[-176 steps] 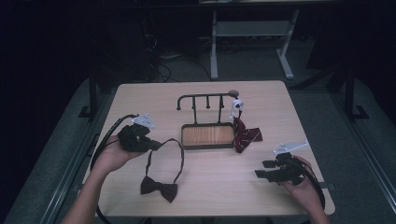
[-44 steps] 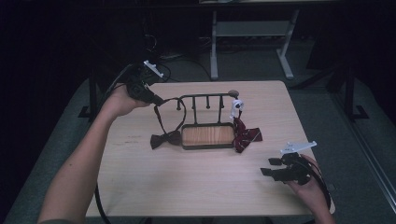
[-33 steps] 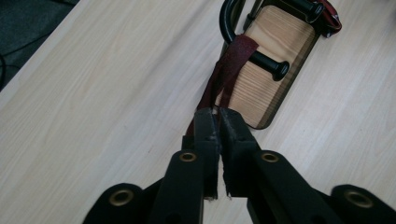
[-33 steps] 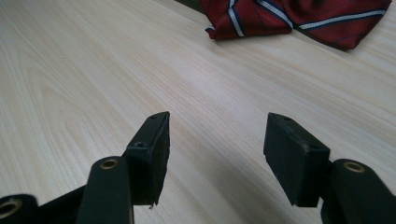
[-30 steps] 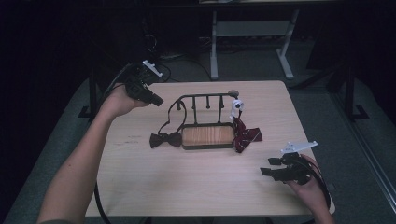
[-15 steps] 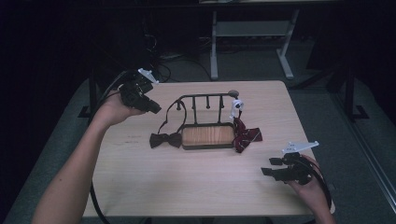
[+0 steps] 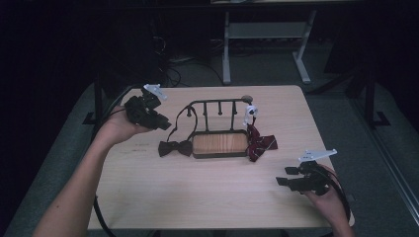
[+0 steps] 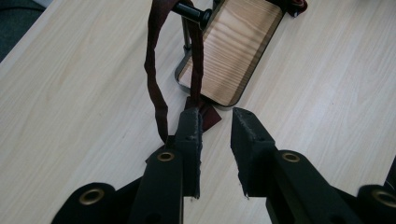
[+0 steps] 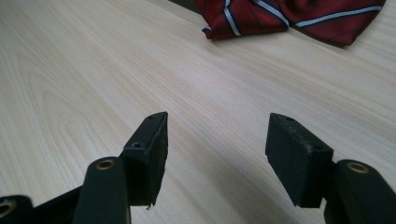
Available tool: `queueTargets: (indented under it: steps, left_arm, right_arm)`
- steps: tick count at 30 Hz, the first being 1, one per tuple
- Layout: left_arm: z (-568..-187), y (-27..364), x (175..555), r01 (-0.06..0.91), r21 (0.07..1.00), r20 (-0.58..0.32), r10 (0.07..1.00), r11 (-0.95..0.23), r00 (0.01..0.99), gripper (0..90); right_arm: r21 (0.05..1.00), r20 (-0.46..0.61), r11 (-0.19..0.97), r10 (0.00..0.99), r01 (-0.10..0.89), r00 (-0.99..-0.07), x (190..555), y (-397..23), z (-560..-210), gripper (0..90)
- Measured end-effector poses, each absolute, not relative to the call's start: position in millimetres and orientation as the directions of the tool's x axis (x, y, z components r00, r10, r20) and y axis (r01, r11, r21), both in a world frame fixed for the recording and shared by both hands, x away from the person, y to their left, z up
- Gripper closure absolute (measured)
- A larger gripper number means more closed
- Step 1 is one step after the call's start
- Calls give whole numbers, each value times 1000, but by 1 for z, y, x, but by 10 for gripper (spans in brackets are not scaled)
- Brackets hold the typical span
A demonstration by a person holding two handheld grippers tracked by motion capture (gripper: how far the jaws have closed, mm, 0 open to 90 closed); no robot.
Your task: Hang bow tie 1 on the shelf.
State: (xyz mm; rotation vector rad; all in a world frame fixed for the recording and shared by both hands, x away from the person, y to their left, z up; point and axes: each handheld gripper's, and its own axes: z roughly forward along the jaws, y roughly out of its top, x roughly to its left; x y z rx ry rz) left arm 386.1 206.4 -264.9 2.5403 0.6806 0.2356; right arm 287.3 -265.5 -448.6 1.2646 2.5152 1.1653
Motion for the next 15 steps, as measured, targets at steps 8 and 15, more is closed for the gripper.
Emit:
queueTargets:
  steps: [8,15]
  left_arm:
    - [-270,206,376,412,505,39,497,-758,867,701]
    - [-279,206,370,410,499,36,491,-764,871,676]
  right_arm:
    - [669,240,358,725,651,-645,287,-269,-448,390]
    - [668,241,358,725,652,-645,287,-270,-448,389]
